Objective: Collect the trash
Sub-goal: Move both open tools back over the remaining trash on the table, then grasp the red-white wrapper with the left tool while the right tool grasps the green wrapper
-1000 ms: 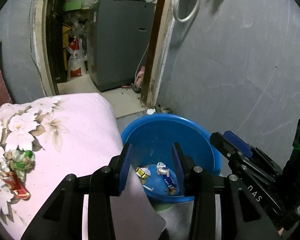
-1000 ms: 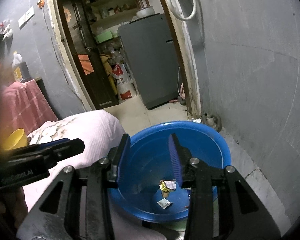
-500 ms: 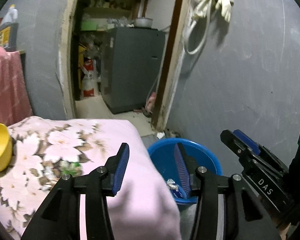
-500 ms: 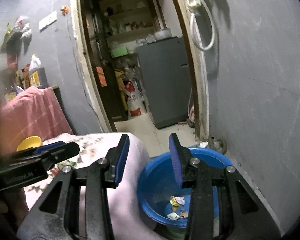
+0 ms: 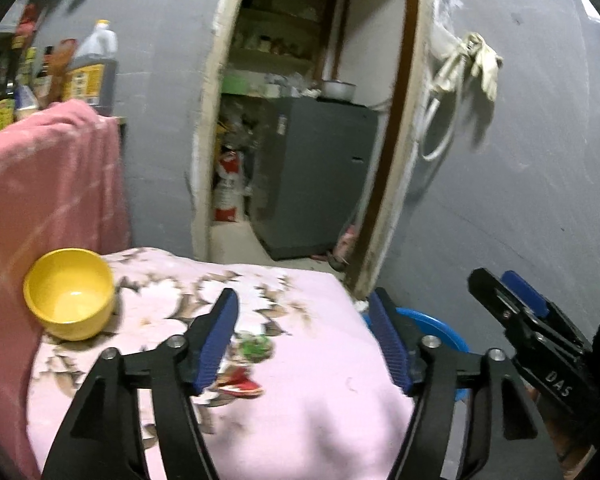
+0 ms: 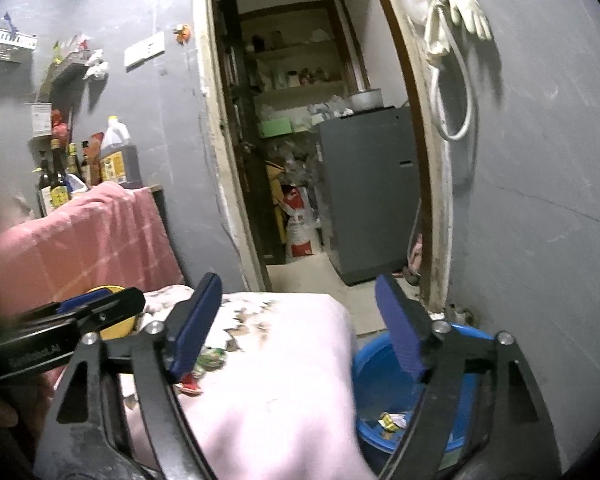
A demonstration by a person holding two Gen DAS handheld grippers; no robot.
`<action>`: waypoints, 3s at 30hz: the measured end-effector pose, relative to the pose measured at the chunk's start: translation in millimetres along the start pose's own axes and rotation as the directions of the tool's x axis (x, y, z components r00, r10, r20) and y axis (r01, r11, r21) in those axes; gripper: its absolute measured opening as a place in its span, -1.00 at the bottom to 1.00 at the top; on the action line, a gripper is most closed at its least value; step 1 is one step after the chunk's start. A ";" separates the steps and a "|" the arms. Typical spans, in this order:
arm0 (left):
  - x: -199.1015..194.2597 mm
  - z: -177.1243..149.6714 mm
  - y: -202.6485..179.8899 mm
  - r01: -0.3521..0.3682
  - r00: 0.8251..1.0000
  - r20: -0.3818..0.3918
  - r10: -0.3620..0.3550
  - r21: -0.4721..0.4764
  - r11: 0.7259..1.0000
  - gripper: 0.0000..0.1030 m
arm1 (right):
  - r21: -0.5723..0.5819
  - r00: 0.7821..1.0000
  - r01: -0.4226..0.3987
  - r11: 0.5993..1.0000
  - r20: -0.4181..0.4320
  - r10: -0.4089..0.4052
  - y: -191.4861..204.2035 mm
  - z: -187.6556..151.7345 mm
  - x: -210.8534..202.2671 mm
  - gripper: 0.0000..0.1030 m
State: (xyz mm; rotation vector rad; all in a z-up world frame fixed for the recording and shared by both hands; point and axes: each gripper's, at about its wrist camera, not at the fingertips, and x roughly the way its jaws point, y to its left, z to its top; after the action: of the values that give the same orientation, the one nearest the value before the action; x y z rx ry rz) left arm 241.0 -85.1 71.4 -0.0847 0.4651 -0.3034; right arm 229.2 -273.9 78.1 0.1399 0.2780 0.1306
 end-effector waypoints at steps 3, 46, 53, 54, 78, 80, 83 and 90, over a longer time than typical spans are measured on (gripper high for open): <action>-15.2 -2.6 19.2 -0.037 0.998 0.053 0.040 -0.052 0.998 0.71 | -0.010 1.000 -0.012 1.000 0.019 0.012 13.9 0.5 -2.2 0.90; -27.4 -56.0 118.5 -0.263 0.948 0.154 0.278 -0.112 0.958 0.93 | -0.207 0.988 -0.147 0.967 0.025 0.155 87.6 -50.0 49.9 1.00; -0.9 -56.6 120.6 -0.239 0.965 0.080 0.248 -0.106 0.965 0.93 | -0.206 0.987 -0.142 0.968 -0.108 0.121 77.7 -57.9 88.2 1.00; 1.9 -56.9 121.7 -0.237 0.967 0.073 0.245 -0.108 0.966 0.93 | -0.197 0.985 -0.146 0.970 -0.125 0.123 75.3 -59.2 92.8 1.00; 89.5 -72.4 127.3 -0.073 0.936 -0.353 -0.018 -0.244 0.967 0.02 | -0.152 0.878 -0.262 0.953 -0.448 0.170 73.7 -82.1 168.3 0.09; 92.8 -70.8 125.9 -0.066 0.933 -0.358 -0.027 -0.246 0.967 -0.02 | -0.161 0.871 -0.275 0.948 -0.458 0.175 77.9 -83.0 171.1 0.08; 97.5 -68.5 123.0 -0.056 0.931 -0.363 -0.036 -0.240 0.969 -0.09 | -0.169 0.856 -0.300 0.939 -0.483 0.186 85.5 -85.5 177.5 0.08; 104.0 -66.5 119.8 -0.035 0.924 -0.378 -0.055 -0.227 0.973 -0.33 | -0.154 0.827 -0.308 0.939 -0.531 0.184 86.5 -90.8 188.8 -0.03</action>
State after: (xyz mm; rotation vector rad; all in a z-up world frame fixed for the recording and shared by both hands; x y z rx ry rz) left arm 331.4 -3.7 -50.3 -0.2573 0.8893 -0.2756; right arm 374.2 -150.2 -44.7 -0.1012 0.7760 0.4642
